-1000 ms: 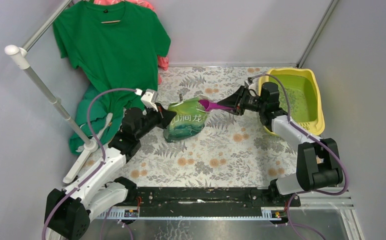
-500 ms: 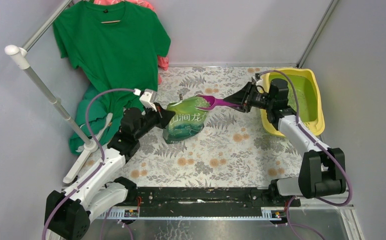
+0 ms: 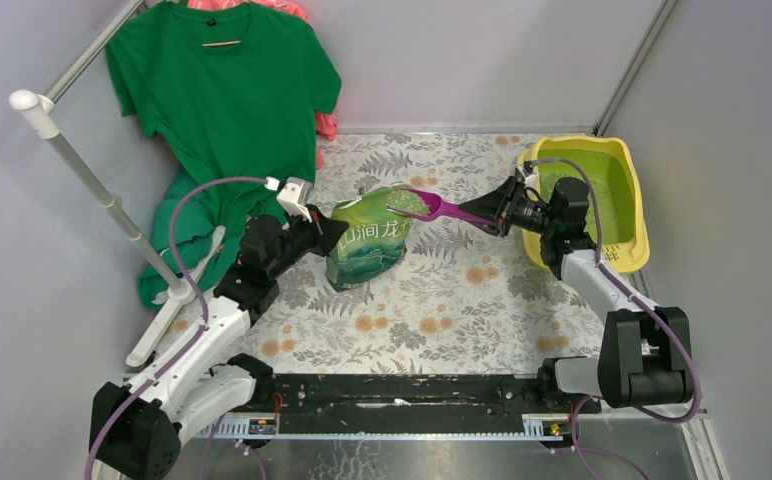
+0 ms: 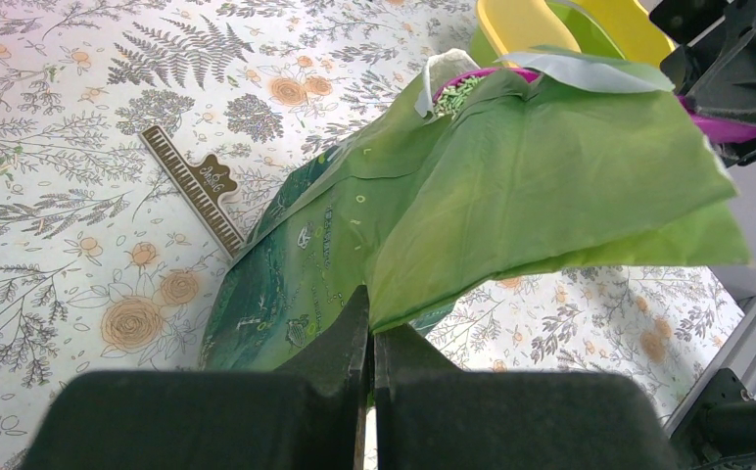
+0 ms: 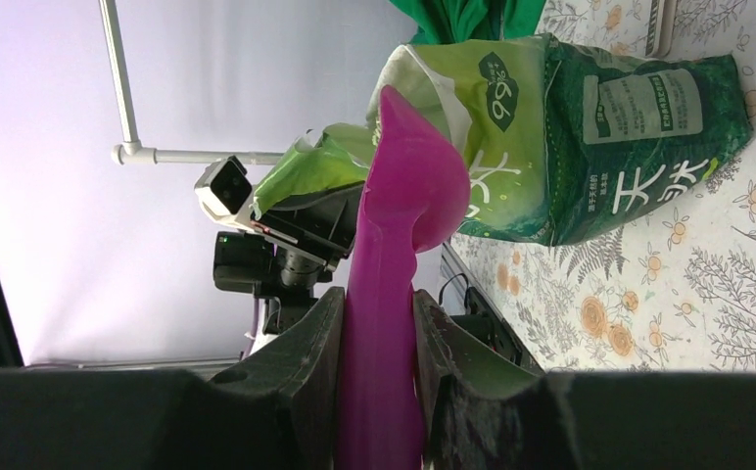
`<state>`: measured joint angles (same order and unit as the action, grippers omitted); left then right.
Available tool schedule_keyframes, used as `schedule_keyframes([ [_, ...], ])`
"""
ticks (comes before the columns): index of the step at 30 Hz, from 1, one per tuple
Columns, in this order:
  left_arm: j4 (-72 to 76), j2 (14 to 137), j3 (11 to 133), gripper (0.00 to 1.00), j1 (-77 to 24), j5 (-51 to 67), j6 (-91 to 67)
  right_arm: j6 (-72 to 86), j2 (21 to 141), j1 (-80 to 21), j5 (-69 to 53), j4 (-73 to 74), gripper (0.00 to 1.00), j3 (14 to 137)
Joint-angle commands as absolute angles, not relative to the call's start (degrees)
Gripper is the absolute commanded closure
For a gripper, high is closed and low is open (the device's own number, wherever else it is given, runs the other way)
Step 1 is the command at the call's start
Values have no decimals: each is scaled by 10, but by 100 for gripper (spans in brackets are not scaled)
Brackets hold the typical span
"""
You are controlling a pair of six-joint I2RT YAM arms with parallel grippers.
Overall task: Fill the litter box with clean litter
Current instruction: 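Scoop the cat litter from the cat litter bag, then pour the cat litter into the litter box.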
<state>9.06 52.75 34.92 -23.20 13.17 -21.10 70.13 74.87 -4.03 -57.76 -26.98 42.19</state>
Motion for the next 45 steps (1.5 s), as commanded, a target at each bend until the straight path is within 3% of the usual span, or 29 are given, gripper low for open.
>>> schedule_keyframes([
  [1, 240, 491, 384, 99, -226, 130, -223, 795, 745, -39, -594, -443, 100, 383],
  [6, 239, 489, 381, 99, -226, 128, -223, 838, 752, -35, -588, -514, 100, 368],
  [16, 234, 485, 384, 99, -225, 124, -219, 839, 730, -4, -593, -492, 100, 376],
  [29, 248, 491, 376, 99, -223, 130, -225, 873, 709, 157, -635, -504, 100, 385],
  [45, 268, 538, 399, 99, -223, 157, -233, 919, 766, 343, -639, -581, 100, 375],
])
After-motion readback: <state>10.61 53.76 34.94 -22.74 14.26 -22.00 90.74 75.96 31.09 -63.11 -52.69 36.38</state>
